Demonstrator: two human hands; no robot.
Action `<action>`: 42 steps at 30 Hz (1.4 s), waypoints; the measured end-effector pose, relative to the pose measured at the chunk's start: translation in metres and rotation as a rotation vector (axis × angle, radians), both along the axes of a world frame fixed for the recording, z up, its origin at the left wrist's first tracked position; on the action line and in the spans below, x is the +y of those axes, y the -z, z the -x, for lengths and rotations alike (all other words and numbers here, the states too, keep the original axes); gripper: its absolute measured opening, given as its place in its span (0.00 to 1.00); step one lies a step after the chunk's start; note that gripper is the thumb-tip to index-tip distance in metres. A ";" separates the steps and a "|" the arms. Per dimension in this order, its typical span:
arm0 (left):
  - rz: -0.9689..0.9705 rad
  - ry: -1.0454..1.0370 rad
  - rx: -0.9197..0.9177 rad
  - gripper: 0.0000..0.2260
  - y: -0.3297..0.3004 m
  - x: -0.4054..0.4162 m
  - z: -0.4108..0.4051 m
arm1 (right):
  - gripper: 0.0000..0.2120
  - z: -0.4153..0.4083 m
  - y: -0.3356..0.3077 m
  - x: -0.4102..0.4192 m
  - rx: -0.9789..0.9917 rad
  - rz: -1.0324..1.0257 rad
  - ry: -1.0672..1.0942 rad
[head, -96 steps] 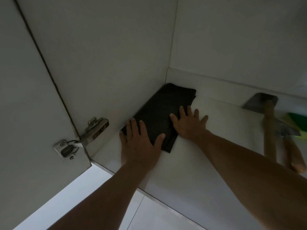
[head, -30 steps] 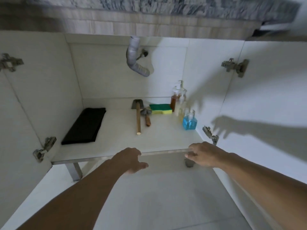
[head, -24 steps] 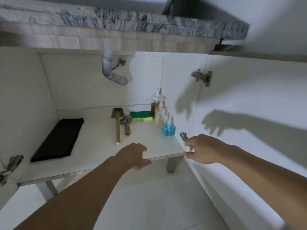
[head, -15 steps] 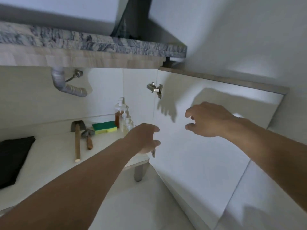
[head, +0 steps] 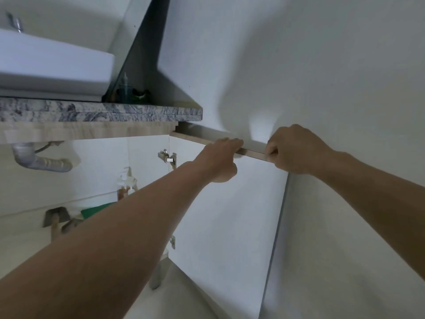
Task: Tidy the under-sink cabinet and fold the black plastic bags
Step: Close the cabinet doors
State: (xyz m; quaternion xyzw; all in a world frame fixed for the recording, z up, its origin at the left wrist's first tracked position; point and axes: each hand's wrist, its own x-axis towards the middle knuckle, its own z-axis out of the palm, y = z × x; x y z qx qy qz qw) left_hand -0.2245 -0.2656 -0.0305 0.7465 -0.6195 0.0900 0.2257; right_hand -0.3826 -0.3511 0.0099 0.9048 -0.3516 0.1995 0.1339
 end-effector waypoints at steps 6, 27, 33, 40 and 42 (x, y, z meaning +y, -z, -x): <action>0.069 0.024 0.056 0.21 0.003 0.006 0.006 | 0.13 0.015 -0.006 -0.002 -0.105 -0.157 -0.158; 0.053 -0.223 0.292 0.24 -0.029 0.125 -0.029 | 0.12 -0.156 0.023 0.019 -0.167 -0.451 -0.620; -0.124 -0.481 0.171 0.15 -0.047 0.164 -0.054 | 0.10 -0.199 0.035 0.031 -0.277 -0.243 -0.738; -0.159 -0.719 -0.066 0.13 -0.036 0.187 -0.081 | 0.10 -0.240 0.044 0.045 -0.328 -0.125 -0.848; -0.120 -0.801 -0.124 0.11 -0.029 0.185 -0.088 | 0.09 -0.248 0.049 0.044 -0.368 -0.111 -0.887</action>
